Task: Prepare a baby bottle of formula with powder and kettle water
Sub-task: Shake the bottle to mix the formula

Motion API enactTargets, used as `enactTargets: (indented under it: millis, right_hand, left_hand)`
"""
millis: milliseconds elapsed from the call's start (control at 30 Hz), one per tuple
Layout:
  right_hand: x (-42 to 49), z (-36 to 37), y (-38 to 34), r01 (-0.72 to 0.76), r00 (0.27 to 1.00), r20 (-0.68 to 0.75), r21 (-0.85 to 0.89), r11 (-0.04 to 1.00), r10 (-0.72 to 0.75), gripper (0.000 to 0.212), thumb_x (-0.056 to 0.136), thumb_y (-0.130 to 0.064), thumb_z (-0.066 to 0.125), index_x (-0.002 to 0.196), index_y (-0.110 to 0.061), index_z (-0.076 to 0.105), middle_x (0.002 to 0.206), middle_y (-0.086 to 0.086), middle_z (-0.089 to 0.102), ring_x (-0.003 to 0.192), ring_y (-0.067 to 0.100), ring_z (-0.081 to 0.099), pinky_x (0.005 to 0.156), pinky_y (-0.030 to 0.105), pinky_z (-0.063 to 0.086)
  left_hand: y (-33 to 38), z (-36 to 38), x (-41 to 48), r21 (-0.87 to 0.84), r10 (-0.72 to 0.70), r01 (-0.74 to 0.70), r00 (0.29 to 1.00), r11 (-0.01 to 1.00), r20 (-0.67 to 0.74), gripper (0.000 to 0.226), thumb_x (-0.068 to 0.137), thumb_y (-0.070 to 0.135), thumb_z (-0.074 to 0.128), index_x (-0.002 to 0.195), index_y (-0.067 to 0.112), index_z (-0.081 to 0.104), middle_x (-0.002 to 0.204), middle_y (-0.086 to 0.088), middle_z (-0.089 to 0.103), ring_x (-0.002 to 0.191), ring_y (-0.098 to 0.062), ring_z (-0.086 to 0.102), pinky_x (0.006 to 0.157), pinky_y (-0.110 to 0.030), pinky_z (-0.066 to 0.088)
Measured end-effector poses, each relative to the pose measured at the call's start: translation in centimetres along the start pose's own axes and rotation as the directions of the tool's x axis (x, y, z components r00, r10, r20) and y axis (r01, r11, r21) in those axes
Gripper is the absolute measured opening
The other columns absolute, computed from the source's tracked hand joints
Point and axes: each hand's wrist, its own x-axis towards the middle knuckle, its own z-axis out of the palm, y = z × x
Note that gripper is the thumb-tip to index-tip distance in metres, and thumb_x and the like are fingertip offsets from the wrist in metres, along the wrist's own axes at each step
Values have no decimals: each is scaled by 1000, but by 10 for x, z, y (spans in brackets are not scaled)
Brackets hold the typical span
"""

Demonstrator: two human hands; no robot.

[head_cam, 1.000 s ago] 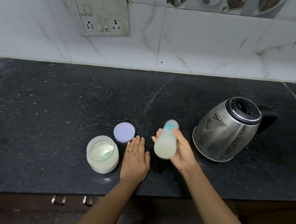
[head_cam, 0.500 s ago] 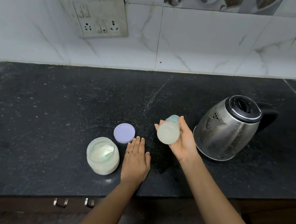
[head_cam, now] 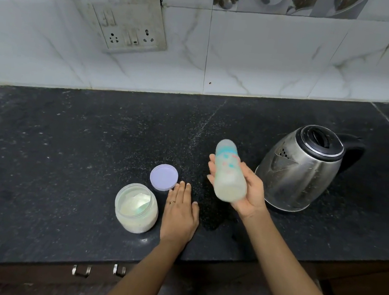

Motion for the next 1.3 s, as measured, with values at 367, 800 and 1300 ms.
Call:
enactTargets:
  millis: [367,800,1300]
  right_hand:
    - [12,20,9,30,989,142,109,994,-45,70,74,-27,74,130,-4,39,113,15,60,72,23,64,56,33,56]
    - [11,-9,-2,68,993,102,-30,997,-65,85,74,-30,77,140,-14,25,105,17,56,67,24,61,52,34,55]
    - [15,-21,5,42,992,124,-33,999,-37,76,72,-31,77,132,-13,33,103,16,58,63,22,58,51,32,53]
  left_hand:
    - [1,0,1,-7,4,-5,1000,1000,-8,60,93,32,24,139,0,44,145,-18,44,139,-27,35,118,-38,18]
    - [0,-1,0,-5,19,-19,1000,1000,-10,60,93,33,24,140,1,43,146,-17,43,139,-26,34,118,-36,15]
    - [0,-3,0,-17,25,-25,999,1000,-24,60,92,32,26,137,-1,47,143,-18,46,137,-28,38,116,-37,19]
